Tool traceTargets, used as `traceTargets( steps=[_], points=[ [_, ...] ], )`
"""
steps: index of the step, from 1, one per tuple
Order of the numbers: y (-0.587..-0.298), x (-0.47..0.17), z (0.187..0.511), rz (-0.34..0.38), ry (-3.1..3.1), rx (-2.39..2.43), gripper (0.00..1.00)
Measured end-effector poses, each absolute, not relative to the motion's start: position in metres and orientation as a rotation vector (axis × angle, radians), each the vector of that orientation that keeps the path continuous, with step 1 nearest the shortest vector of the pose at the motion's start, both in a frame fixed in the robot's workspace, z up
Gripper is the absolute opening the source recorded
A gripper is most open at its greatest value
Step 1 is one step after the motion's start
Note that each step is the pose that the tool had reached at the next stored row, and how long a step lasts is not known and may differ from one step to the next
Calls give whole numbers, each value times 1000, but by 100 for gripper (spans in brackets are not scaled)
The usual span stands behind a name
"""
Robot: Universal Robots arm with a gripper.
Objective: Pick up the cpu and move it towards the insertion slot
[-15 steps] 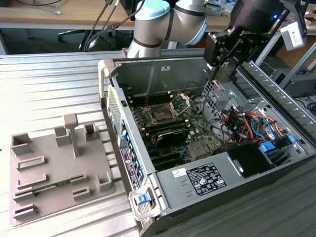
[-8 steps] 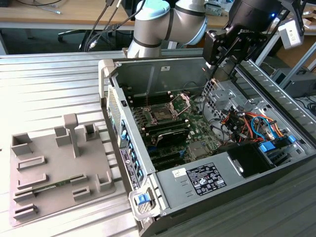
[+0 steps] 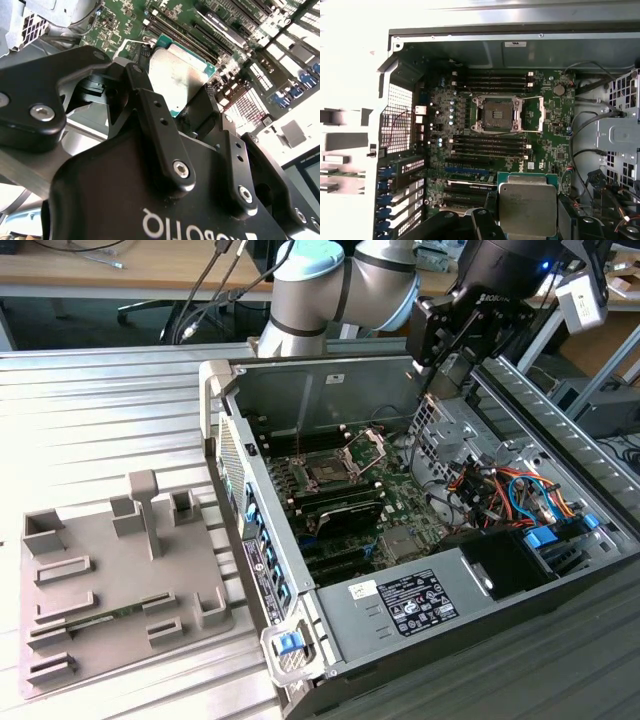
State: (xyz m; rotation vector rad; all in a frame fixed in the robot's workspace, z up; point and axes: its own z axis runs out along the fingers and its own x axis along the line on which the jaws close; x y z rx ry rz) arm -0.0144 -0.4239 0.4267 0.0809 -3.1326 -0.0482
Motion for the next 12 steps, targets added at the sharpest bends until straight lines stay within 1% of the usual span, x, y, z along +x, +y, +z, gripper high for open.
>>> traceTargets(
  steps=[12],
  points=[
    [-417,-14,427,-48,-3133,81,55]
  ],
)
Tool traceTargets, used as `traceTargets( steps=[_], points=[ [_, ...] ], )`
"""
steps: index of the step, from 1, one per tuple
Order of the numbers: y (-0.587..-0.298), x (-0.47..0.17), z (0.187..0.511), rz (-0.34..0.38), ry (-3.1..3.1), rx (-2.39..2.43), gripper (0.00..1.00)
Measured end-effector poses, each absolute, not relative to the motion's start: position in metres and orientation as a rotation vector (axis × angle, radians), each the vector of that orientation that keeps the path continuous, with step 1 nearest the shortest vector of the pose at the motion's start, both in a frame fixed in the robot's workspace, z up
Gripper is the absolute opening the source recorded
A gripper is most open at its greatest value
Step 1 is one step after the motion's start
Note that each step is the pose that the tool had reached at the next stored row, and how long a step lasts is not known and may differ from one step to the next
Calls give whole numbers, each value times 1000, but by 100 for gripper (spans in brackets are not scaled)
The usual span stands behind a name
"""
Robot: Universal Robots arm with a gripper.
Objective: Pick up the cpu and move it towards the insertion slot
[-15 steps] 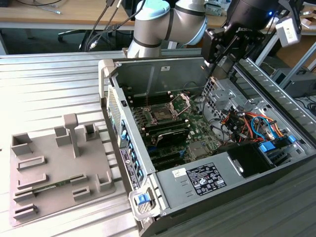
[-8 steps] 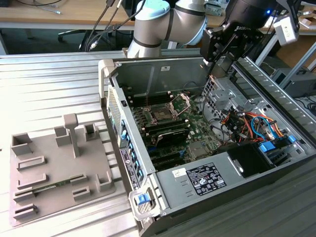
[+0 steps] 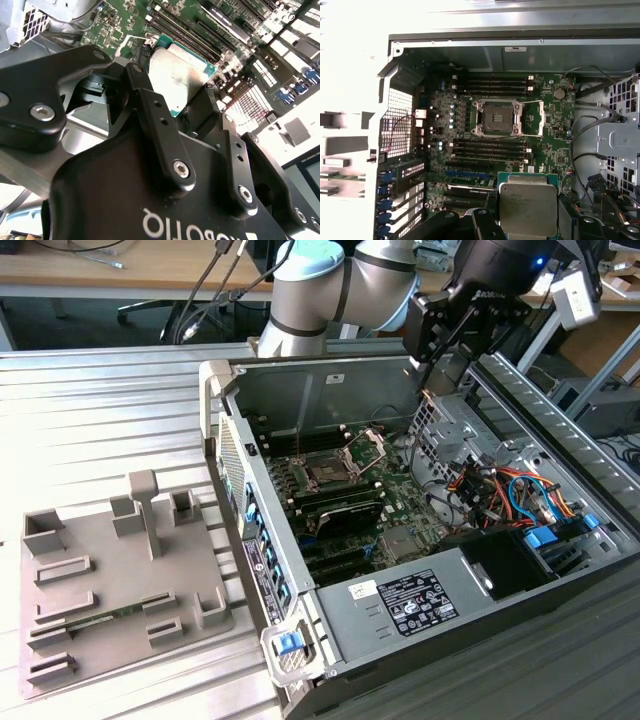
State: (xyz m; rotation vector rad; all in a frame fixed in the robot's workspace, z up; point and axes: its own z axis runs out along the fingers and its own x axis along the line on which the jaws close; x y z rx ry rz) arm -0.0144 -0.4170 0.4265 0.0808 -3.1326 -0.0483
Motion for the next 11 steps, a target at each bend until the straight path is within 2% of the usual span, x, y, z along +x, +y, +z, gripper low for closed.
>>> traceTargets(
  steps=[11],
  points=[
    [-413,-14,426,-48,-3133,81,55]
  ],
)
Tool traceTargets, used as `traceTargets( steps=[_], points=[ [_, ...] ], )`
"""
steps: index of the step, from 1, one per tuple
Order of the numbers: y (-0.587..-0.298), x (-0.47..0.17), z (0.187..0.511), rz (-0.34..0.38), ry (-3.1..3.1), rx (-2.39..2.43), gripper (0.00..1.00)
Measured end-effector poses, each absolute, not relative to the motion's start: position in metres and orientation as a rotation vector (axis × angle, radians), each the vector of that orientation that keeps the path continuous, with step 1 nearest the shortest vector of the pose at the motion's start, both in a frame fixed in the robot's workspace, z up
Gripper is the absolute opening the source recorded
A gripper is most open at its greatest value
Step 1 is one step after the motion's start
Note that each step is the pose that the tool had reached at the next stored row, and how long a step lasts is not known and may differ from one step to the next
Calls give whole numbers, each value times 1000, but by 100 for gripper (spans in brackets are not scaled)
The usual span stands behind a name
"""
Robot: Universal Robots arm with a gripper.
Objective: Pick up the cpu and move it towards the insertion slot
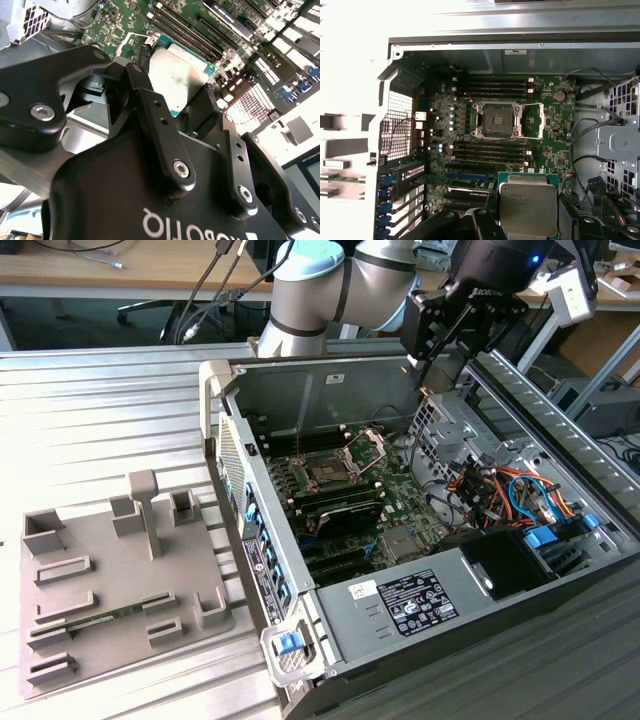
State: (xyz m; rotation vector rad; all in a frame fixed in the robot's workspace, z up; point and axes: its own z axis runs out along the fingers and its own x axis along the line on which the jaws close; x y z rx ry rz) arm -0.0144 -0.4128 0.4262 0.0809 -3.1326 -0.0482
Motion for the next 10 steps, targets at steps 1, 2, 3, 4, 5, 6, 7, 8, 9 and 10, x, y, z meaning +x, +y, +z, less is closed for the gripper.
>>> traceTargets(
  steps=[1,2,3,4,5,6,7,8,9,10],
  points=[
    [-413,-14,426,-48,-3133,81,55],
    [-412,-14,426,-48,-3133,81,55],
    [-412,-14,426,-48,-3133,81,55],
    [-412,-14,426,-48,-3133,81,55],
    [-412,-14,426,-48,-3133,81,55],
    [-411,-14,426,-48,-3133,81,55],
    [-411,-14,426,-48,-3133,81,55],
    [-411,-14,426,-48,-3133,81,55],
    [-410,-14,426,-48,-3133,81,55],
    [-410,-14,425,-48,-3133,81,55]
  ],
)
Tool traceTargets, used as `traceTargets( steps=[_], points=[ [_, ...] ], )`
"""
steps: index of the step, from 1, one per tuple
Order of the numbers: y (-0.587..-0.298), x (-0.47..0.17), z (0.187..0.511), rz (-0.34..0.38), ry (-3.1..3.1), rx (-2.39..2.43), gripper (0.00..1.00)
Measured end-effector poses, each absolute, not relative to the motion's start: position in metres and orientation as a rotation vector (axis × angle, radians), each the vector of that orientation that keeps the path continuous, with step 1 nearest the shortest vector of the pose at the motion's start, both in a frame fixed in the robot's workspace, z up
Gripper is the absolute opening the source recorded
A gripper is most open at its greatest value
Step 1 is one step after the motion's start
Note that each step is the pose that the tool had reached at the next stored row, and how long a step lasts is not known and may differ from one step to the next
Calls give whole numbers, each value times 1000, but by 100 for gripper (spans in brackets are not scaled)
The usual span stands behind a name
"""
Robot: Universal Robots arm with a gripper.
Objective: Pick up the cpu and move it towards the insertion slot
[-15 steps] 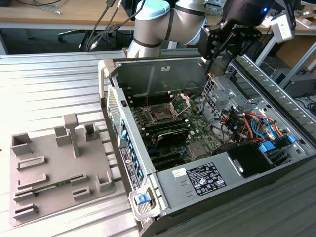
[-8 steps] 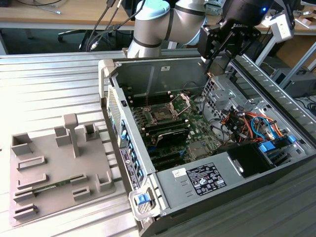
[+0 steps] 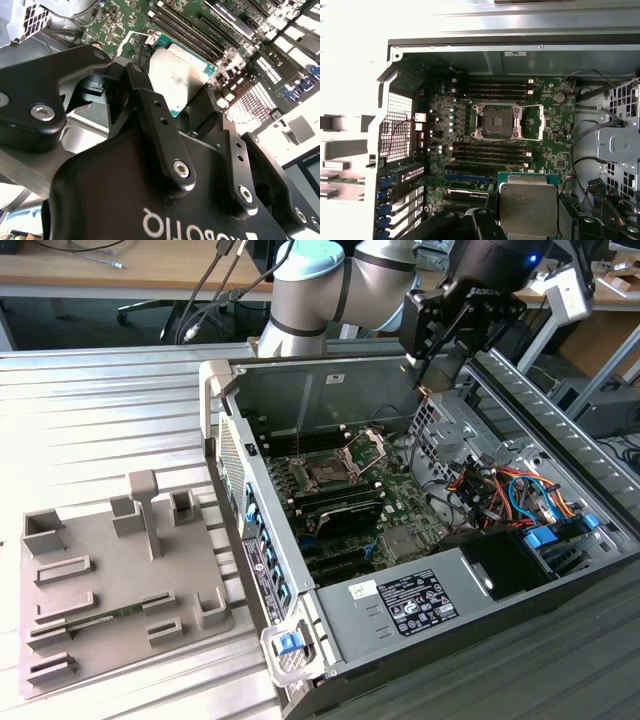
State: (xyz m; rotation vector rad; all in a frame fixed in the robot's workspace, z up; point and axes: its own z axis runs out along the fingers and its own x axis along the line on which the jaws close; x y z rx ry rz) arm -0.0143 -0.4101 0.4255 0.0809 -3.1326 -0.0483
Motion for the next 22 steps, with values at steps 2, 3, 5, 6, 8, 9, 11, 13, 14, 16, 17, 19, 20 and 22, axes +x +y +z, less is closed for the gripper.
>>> traceTargets(
  steps=[2,3,5,6,8,9,11,13,14,16,17,19,20,22],
  points=[
    [-410,-14,425,-48,-3133,81,55],
    [-410,-14,425,-48,-3133,81,55],
    [-409,-14,425,-48,-3133,81,55],
    [-409,-14,425,-48,-3133,81,55],
    [-409,-14,424,-48,-3133,81,55],
    [-409,-14,424,-48,-3133,81,55],
    [-409,-14,424,-48,-3133,81,55],
    [-408,-14,423,-48,-3133,81,55],
    [-408,-14,423,-48,-3133,81,55],
    [-408,-14,423,-48,-3133,81,55],
    [-408,-14,422,-48,-3133,81,55],
    [-408,-14,422,-48,-3133,81,55],
    [-408,-14,422,-48,-3133,81,55],
    [-408,-14,421,-48,-3133,81,55]
  ],
)
